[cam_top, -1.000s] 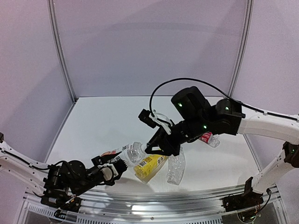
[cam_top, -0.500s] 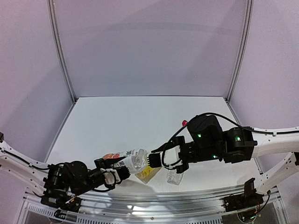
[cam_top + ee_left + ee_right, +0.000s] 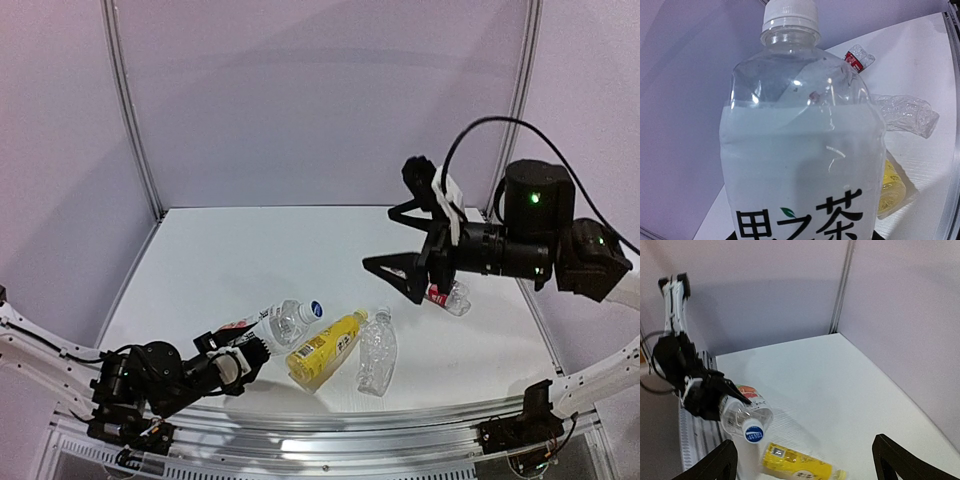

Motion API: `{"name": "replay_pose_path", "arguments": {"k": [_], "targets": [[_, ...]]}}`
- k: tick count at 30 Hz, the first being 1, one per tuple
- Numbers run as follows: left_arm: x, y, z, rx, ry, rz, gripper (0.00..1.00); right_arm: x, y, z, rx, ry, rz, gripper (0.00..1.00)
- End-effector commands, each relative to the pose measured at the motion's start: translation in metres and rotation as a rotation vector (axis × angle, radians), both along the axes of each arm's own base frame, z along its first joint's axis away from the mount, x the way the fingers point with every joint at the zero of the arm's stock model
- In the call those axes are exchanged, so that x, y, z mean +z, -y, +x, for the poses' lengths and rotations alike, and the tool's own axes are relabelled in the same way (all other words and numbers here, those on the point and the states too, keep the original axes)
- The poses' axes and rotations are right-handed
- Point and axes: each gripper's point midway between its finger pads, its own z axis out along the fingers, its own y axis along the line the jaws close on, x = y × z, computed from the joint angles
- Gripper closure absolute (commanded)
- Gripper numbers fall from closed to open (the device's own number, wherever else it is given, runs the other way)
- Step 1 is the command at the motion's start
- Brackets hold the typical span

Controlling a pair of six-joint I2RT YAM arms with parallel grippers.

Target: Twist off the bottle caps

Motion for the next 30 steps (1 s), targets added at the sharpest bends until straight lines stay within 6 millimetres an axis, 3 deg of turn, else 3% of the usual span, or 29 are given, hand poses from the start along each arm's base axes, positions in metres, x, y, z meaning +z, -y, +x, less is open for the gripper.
{"name": "replay_pose_path", "arguments": {"k": [1, 5, 9, 13, 19, 25, 30], "targets": [[0.008, -0.001, 0.005, 0.043, 0.021, -0.016, 1.0, -0.064, -0.012, 0.005, -0.155, -0.543, -0.097, 0.05], [0.005, 0.002, 0.005, 0.056, 0.043, 0.021, 1.0, -0.103, -0.029, 0.001, -0.176, -0.81, -0.147, 0.04], [0.002, 0.003, 0.004, 0.067, 0.062, 0.047, 1.0, -0.122, -0.043, -0.004, -0.116, -1.02, -0.132, 0.01], [0.001, 0.004, 0.003, 0.061, 0.06, 0.045, 1.0, -0.126, -0.044, 0.0, -0.117, -1.032, -0.133, 0.11], [0.001, 0.005, 0.003, 0.058, 0.061, 0.05, 1.0, -0.127, -0.063, -0.013, 0.023, -1.102, -0.106, 0.27], [0.002, 0.004, 0.002, 0.056, 0.057, 0.041, 1.0, -0.139, -0.078, -0.011, 0.038, -1.146, -0.128, 0.31], [0.004, 0.002, 0.002, 0.054, 0.056, 0.031, 1.0, -0.134, -0.082, -0.007, 0.041, -1.132, -0.118, 0.39]]}}
